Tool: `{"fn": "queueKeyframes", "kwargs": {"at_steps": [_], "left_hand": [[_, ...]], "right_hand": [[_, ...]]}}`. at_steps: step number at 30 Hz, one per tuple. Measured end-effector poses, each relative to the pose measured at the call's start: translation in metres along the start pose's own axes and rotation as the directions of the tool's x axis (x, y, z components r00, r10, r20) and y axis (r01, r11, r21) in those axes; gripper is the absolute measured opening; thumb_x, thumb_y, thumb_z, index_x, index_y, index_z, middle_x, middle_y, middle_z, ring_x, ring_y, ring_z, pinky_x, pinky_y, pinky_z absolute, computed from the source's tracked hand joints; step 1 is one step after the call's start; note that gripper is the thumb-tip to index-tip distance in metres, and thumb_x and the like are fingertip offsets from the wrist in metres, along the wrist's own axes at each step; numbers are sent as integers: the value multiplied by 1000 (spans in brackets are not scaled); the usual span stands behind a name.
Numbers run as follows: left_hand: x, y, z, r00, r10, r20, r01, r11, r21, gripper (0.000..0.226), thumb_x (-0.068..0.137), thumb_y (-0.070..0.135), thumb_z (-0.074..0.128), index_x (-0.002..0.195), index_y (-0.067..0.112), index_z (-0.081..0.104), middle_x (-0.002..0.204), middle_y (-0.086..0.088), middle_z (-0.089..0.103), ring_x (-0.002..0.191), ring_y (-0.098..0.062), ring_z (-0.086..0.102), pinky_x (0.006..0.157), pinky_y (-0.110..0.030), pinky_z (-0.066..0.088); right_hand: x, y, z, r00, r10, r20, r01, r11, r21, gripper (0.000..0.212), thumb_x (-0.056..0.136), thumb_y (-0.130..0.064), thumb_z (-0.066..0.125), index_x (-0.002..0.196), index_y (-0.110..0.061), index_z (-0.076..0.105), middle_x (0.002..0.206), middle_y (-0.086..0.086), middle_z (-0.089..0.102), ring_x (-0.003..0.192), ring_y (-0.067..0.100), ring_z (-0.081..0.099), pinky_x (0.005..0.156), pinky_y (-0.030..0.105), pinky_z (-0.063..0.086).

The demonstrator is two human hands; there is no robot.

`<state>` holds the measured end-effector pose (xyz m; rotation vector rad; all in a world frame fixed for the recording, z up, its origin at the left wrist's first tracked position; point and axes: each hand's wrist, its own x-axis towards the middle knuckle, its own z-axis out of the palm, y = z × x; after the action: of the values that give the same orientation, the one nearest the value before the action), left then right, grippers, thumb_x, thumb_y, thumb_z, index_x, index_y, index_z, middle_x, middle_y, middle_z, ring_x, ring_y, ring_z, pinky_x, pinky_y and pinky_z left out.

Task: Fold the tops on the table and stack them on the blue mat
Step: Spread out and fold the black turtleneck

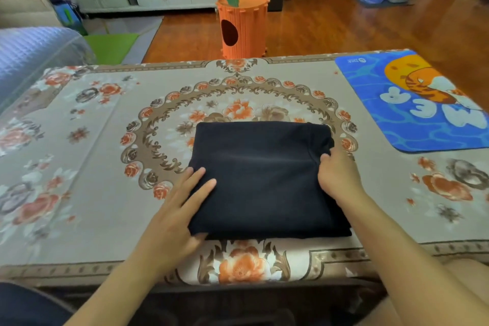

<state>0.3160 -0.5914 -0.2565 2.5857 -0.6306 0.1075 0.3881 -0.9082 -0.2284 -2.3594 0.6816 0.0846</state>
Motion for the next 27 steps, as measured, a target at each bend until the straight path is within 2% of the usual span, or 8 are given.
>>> {"fn": "queueKeyframes", "kwargs": {"at_steps": [4,8,10,12,15,18,22,27], "left_hand": [[-1,-4,6,1000,-31,-5,31,998,61,100,76,4,85,158,28,33,170,7,6,157,-20,7,113,-43,38],[9,6,9,988,-65,144,18,953,301,99,81,17,78,160,36,21,170,10,-11,157,-22,-7,86,-32,59],[14,8,-6,962,-103,255,11,941,338,82,90,43,56,160,42,14,167,15,-18,155,-14,-17,109,-32,45],[27,18,-28,950,-131,282,48,958,284,63,92,62,31,153,46,36,169,16,4,155,-10,-3,121,-32,21],[61,34,-30,987,-145,71,125,964,234,63,98,63,17,126,34,66,143,10,49,137,-16,36,113,-34,30],[85,46,10,982,-130,135,65,912,404,68,101,61,13,159,29,29,167,-2,23,155,-30,12,126,-47,11],[87,44,35,963,-152,221,11,846,533,71,102,63,11,163,27,10,170,1,3,156,-28,-8,124,-57,-3],[89,42,36,969,-137,204,14,859,512,69,101,65,8,162,34,6,170,4,0,156,-29,-10,124,-57,-5]], "right_hand": [[6,1,1,999,41,-33,-39,997,60,35,106,-14,37,138,-2,48,138,20,53,125,39,51,93,38,41],[12,7,1,998,61,-29,-60,997,42,37,106,-13,39,140,-2,46,140,21,51,128,40,49,101,43,41],[13,9,1,999,51,-14,-51,999,10,38,107,-15,40,142,-2,44,142,21,50,129,40,49,102,43,41],[13,8,-3,1000,11,-4,-11,997,-73,38,106,-19,42,142,-5,44,141,21,52,127,41,51,97,42,43],[9,-3,-16,967,-169,-193,108,951,-289,41,102,-18,48,141,-10,42,134,19,51,115,41,54,85,42,45],[-4,-31,-16,813,-494,-310,349,838,-419,47,97,-18,52,143,-11,43,135,19,50,121,40,47,95,50,44],[-3,-55,14,686,-719,111,673,570,-471,59,104,-52,25,158,-30,19,168,3,10,154,31,-1,124,53,4],[63,-10,23,839,-415,353,544,677,-496,77,94,-74,11,160,-35,-3,168,-9,-7,154,20,-12,124,50,-4]]}}
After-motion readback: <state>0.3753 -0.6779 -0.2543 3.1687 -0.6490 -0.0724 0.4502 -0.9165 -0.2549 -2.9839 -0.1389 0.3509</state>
